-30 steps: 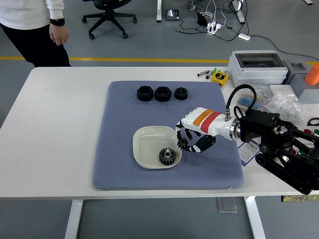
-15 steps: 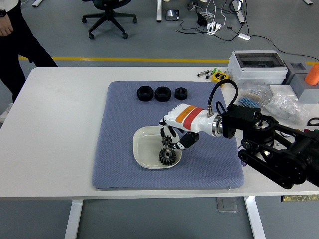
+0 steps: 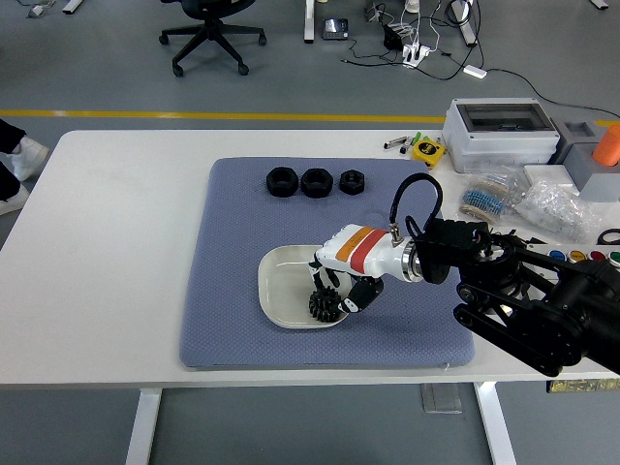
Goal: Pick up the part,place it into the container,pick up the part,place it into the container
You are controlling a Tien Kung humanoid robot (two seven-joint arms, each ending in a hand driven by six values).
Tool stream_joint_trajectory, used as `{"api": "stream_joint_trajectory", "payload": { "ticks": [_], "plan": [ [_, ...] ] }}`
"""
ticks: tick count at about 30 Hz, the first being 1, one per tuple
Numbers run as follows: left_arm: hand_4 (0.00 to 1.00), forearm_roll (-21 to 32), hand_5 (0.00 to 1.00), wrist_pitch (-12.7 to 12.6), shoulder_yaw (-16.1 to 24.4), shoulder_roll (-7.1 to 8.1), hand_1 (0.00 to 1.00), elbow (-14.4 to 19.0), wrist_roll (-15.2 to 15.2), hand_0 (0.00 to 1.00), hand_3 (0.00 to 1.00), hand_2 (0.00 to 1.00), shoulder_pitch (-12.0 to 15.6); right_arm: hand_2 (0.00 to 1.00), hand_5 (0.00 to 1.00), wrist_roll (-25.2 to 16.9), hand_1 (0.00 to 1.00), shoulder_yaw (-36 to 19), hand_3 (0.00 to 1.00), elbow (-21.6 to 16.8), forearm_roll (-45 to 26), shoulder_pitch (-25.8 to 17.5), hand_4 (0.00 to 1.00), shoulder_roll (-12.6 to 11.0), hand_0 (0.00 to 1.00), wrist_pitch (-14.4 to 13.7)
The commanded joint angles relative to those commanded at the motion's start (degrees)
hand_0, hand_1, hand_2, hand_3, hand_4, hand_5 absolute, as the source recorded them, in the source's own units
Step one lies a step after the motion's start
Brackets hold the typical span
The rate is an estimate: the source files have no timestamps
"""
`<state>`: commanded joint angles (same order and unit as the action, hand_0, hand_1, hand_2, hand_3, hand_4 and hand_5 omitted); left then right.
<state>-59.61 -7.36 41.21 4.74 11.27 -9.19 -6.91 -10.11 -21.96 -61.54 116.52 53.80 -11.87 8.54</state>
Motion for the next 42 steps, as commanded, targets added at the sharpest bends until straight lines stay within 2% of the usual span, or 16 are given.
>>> {"api": "stream_joint_trajectory", "payload": {
  "ticks": [5, 6, 16, 24, 29, 30, 35, 36, 41, 42],
  "plan": [
    [0.641, 0.3, 0.622, 0.0, -0.1, 0.01, 0.701, 0.0, 0.0, 0.743, 0.583, 0.643, 0.0, 0.496, 0.424, -0.3, 0.263, -0.4, 0.792, 0.3, 0.6, -0.3, 0.998, -0.2, 0.140, -0.5],
    [0.641, 0.2, 0.621, 0.0, -0.1, 0.01, 0.701, 0.0, 0.0, 0.743, 0.583, 0.644, 0.0, 0.514, 0.429, -0.4, 0.264, -0.6, 0.852, 0.3, 0.8, -0.2, 0.998, -0.2, 0.144, -0.6],
    [0.643, 0.0, 0.623, -0.1, 0.1, 0.00, 0.701, 0.0, 0.0, 0.743, 0.583, 0.643, 0.1, 0.520, 0.427, -1.6, 0.264, -3.7, 0.864, -1.6, 1.7, -0.5, 0.998, -1.8, 0.143, -2.1],
    [0.642, 0.9, 0.623, -0.2, -0.4, -0.01, 0.705, -0.1, 0.2, 0.744, 0.583, 0.642, -0.1, 0.521, 0.453, -1.3, 0.265, -9.6, 0.845, -3.8, -2.8, -0.5, 0.998, -6.5, 0.160, -4.0],
    [0.642, 0.5, 0.623, -0.2, -0.2, -0.10, 0.705, -0.1, 0.2, 0.744, 0.583, 0.642, -0.1, 0.521, 0.453, -0.5, 0.265, -12.0, 0.845, -3.0, -14.2, -2.4, 0.998, -9.7, 0.160, -9.4],
    [0.642, 0.6, 0.624, -0.2, -0.3, -0.13, 0.704, -0.1, 0.3, 0.744, 0.583, 0.641, -0.1, 0.768, 0.714, -0.1, 0.671, -12.5, 0.838, -3.1, -16.8, -3.5, 0.998, -10.8, 0.537, -11.1],
    [0.642, 0.8, 0.624, -0.2, -0.4, -0.27, 0.704, -0.2, 0.3, 0.744, 0.583, 0.641, 0.0, 0.768, 0.714, -1.0, 0.671, -15.1, 0.838, -5.3, -28.7, -7.4, 0.998, -14.6, 0.537, -15.6],
    [0.641, 0.8, 0.622, -0.2, -0.4, -0.30, 0.703, -0.2, 0.4, 0.743, 0.583, 0.641, 0.0, 0.855, 0.789, -1.5, 0.804, -16.1, 0.868, -6.2, -31.3, -8.3, 0.998, -15.3, 0.793, -16.4],
    [0.641, 0.8, 0.622, -0.2, -0.7, -0.49, 0.703, -0.2, 0.5, 0.743, 0.583, 0.641, -0.1, 0.855, 0.789, -4.1, 0.804, -22.5, 0.868, -9.8, -43.2, -13.7, 0.998, -17.7, 0.793, -18.6],
    [0.640, 0.9, 0.621, -0.2, -0.8, -0.51, 0.700, -0.2, 0.6, 0.742, 0.582, 0.641, -0.2, 0.886, 0.812, -4.4, 0.848, -23.4, 0.932, -10.1, -45.4, -14.4, 0.998, -17.9, 0.861, -18.6]
  ]
}}
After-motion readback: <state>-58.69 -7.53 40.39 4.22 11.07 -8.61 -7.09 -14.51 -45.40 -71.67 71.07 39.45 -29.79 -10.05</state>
